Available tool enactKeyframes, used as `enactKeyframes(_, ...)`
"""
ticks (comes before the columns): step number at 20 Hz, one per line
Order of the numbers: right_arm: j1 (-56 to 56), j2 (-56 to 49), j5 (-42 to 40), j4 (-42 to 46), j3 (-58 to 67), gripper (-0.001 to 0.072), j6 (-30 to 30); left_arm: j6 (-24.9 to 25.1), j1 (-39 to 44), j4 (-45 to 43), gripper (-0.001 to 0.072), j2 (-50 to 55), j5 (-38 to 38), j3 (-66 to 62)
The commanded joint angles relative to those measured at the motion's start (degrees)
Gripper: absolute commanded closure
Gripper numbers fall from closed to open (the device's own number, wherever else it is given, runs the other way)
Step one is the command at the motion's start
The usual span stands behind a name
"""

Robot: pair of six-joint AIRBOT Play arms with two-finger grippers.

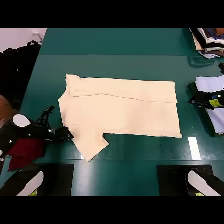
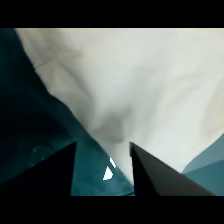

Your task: Fold the shirts.

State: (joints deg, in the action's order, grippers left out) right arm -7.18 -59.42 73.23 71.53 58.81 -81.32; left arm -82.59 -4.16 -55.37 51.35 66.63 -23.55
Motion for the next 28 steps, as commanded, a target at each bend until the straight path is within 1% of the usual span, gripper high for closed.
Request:
enactKeyframes(1, -0.1, 0.8, 0.4, -0.2, -0.3, 0.03, 0.0, 0.0, 2.8, 2.5, 0.0307, -0.4, -5.5, 2.5)
enactKeyframes(3, -0.1, 0.8, 0.4, -1.6, -0.3, 0.03, 0.0, 0.0, 6.3, 3.4, 0.0309, -0.4, -9.4, 2.5)
enactKeyframes(4, -0.1, 0.8, 0.9, -1.5, -0.3, 0.03, 0.0, -0.1, 7.3, 3.6, 0.0419, -0.4, -10.3, 2.5)
enactKeyframes(5, -0.1, 0.8, 2.1, -1.2, -0.3, 0.03, 0.3, -0.1, 7.5, 3.6, 0.0652, -0.4, -10.1, 2.5)
enactKeyframes(6, -0.6, 0.8, 3.7, -0.9, -0.4, 0.03, 1.0, -0.2, 7.5, 3.6, 0.068, -0.4, -9.2, 2.3)
enactKeyframes(9, -5.3, 1.5, 7.4, -0.9, -3.1, 0.03, 1.9, 0.1, 7.5, 3.6, 0.068, -0.4, -5.0, -0.4)
enactKeyframes(12, -13.0, 3.4, 7.3, -1.1, -12.8, 0.0291, 2.4, 0.1, 7.5, 3.6, 0.0681, -0.4, -3.2, -3.5)
enactKeyframes(13, -15.0, 3.5, 7.4, -1.1, -16.2, 0.0189, 2.6, 0.1, 7.5, 3.6, 0.0681, -0.4, -3.4, -4.1)
enactKeyframes(14, -16.7, 3.1, 7.4, -1.6, -19.5, 0.0155, 3.3, 0.1, 7.5, 3.7, 0.0681, -0.4, -3.9, -4.5)
enactKeyframes(17, -18.0, -0.4, 6.3, -5.5, -25.8, 0.0159, 5.0, 0.1, 7.5, 3.8, 0.068, -0.4, -5.3, -4.7)
enactKeyframes(20, -15.8, -5.0, 4.1, -9.8, -27.2, 0.0164, 5.8, 0.1, 7.5, 3.8, 0.0681, -0.4, -5.2, -4.7)
enactKeyframes(22, -12.7, -7.6, 3.0, -10.0, -26.0, 0.0316, 5.8, 0.1, 7.5, 3.7, 0.068, -0.4, -5.1, -4.7)
enactKeyframes(23, -11.4, -8.4, 2.4, -10.1, -25.2, 0.0347, 5.8, 0.1, 7.5, 3.5, 0.068, -0.4, -5.1, -4.7)
enactKeyframes(24, -10.2, -8.8, 2.1, -10.0, -24.2, 0.0457, 5.8, 0.4, 7.5, 3.3, 0.0681, -0.4, -4.9, -4.7)
enactKeyframes(25, -9.1, -8.8, 2.2, -9.9, -23.3, 0.0589, 5.8, 0.5, 7.5, 2.3, 0.0681, -0.4, -4.2, -4.9)
enactKeyframes(26, -8.4, -8.3, 2.3, -9.6, -22.6, 0.0676, 5.9, 0.5, 7.5, 1.2, 0.0682, -0.6, -3.0, -5.3)
enactKeyframes(27, -7.7, -7.2, 2.7, -8.3, -22.1, 0.0694, 5.9, 0.3, 7.5, 0.1, 0.0683, -1.4, -1.7, -6.0)
enactKeyframes(28, -7.1, -5.3, 3.6, -6.4, -21.6, 0.0694, 5.9, -0.2, 7.5, -1.4, 0.0683, -2.5, -0.2, -6.8)
